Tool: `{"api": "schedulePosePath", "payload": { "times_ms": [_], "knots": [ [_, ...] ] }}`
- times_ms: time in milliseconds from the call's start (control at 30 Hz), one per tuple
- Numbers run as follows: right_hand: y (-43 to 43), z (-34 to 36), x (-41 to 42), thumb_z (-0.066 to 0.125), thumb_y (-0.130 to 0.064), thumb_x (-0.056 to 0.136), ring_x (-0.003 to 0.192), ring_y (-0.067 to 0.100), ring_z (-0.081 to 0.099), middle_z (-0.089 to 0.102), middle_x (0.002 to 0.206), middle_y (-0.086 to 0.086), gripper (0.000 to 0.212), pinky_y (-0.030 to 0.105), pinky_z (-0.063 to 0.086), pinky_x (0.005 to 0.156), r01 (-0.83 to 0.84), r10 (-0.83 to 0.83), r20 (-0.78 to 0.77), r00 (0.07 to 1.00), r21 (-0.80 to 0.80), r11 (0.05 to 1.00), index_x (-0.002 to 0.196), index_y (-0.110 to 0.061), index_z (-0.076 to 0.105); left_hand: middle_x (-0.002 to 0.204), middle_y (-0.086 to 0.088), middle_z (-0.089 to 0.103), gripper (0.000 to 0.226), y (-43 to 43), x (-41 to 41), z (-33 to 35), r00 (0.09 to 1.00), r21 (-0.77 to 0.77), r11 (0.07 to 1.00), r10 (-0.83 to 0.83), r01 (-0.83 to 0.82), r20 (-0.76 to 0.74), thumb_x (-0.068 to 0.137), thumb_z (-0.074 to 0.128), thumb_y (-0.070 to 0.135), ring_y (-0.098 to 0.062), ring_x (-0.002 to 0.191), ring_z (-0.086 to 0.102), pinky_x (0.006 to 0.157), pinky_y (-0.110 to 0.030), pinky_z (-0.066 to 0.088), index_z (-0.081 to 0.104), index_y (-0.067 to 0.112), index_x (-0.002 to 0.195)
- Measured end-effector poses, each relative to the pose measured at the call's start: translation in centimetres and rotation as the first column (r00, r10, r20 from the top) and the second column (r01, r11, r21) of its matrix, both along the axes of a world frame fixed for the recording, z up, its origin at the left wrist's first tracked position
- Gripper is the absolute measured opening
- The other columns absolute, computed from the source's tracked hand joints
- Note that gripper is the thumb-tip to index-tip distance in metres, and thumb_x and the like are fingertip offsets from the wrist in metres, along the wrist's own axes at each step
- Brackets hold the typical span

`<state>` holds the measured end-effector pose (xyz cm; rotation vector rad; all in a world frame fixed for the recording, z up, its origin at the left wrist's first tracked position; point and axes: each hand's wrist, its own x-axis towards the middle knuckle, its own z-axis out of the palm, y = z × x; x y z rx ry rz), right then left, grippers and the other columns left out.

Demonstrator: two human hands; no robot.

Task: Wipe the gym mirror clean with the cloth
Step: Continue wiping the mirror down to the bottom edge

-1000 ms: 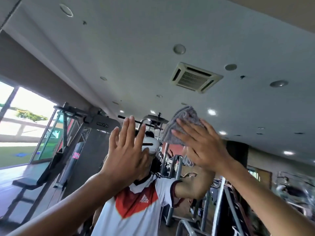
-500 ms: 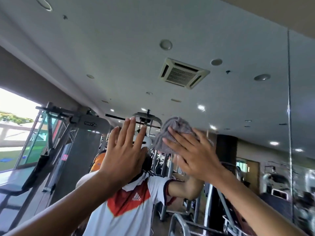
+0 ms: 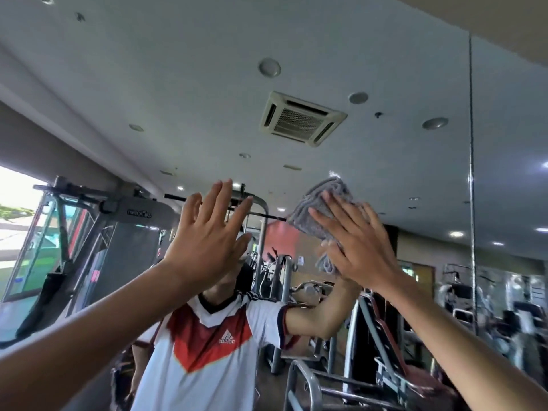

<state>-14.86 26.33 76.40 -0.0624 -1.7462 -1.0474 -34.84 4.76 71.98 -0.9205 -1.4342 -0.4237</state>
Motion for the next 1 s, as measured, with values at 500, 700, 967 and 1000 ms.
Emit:
{"api": "schedulePosePath", "payload": {
  "times_ms": [500, 700, 967, 1000],
  "knots": [
    [7.0, 0.6, 6.9, 0.04, -0.029, 0.092, 0.152, 0.012, 0.013, 0.024, 0.163, -0.003, 0.063, 0.039, 0.006, 0.123, 0.003, -0.002, 0.052, 0.999, -0.028, 1.0, 0.154, -0.032, 0.027, 0.146, -0.029, 0.048, 0.054, 5.5, 3.5, 2.7, 0.986, -0.098, 0.991, -0.1, 0.087, -0.134, 0.096, 0.036, 0.039, -0.043, 0.135, 0.048, 0.106, -0.055, 0.024, 0.06, 0.007, 0.133],
    [9.7, 7.3, 9.3, 0.021, -0.039, 0.088, 0.152, 0.018, 0.014, 0.023, 0.163, -0.001, 0.068, 0.048, 0.01, 0.124, -0.327, -0.064, -0.605, 0.794, -0.512, 0.794, 0.153, -0.025, 0.034, 0.141, -0.024, 0.054, 0.053, 9.0, 6.8, 5.1, 0.969, -0.11, 0.983, -0.162, 0.144, -0.184, 0.09, 0.04, 0.04, -0.038, 0.132, 0.053, 0.105, -0.055, 0.039, 0.065, 0.014, 0.129],
    [11.3, 1.6, 10.3, 0.037, -0.028, 0.094, 0.153, 0.014, 0.012, 0.023, 0.163, -0.001, 0.059, 0.04, 0.005, 0.123, -0.01, 0.008, -0.032, 0.999, -0.068, 0.998, 0.153, -0.029, 0.028, 0.146, -0.027, 0.049, 0.055, 12.5, 8.6, 4.5, 0.962, -0.057, 0.985, -0.173, 0.165, -0.213, 0.091, 0.04, 0.042, -0.041, 0.137, 0.047, 0.11, -0.058, 0.026, 0.063, 0.014, 0.133],
    [11.9, 2.6, 11.0, 0.036, -0.027, 0.093, 0.153, 0.013, 0.012, 0.024, 0.162, -0.001, 0.06, 0.044, 0.008, 0.123, -0.038, 0.029, -0.073, 0.997, -0.122, 0.992, 0.153, -0.03, 0.028, 0.147, -0.028, 0.047, 0.056, 12.7, 8.6, 4.4, 0.962, -0.048, 0.986, -0.167, 0.16, -0.217, 0.092, 0.039, 0.042, -0.041, 0.139, 0.045, 0.11, -0.059, 0.023, 0.061, 0.013, 0.135]
  ]
}}
